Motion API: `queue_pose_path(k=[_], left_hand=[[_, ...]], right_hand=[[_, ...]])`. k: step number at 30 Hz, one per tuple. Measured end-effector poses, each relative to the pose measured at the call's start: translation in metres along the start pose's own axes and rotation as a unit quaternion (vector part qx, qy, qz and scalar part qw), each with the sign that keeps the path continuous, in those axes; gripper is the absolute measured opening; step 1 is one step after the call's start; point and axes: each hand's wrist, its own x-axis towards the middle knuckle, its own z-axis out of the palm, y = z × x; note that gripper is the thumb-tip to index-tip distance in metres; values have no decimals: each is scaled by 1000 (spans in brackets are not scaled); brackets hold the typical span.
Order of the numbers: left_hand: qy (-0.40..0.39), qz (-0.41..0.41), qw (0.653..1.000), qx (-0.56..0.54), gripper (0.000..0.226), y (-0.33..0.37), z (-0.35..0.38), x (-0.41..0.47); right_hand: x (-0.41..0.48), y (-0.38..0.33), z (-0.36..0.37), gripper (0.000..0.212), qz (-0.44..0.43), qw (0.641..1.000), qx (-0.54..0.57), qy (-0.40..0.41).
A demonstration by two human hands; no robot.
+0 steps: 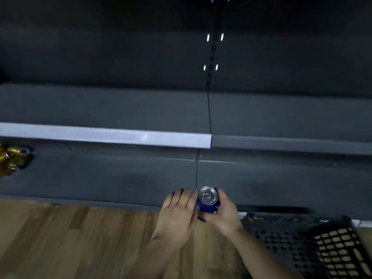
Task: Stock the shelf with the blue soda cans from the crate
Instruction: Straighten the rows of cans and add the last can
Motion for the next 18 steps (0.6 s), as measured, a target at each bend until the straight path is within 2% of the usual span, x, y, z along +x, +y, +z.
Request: queue_pose_path(k=[9, 14, 18], left_hand=[[94, -8, 995, 39, 57, 22, -237, 35], [141, 20, 988, 51, 59, 35, -310, 47], [157, 24, 985, 63, 63, 48, -344, 58]], right_hand=[[-58, -212, -118, 54, -46, 998, 18, 31], [-78, -281, -170, 57, -92, 993, 2, 70], [-87, -316, -206, 52, -107, 989, 11, 104]])
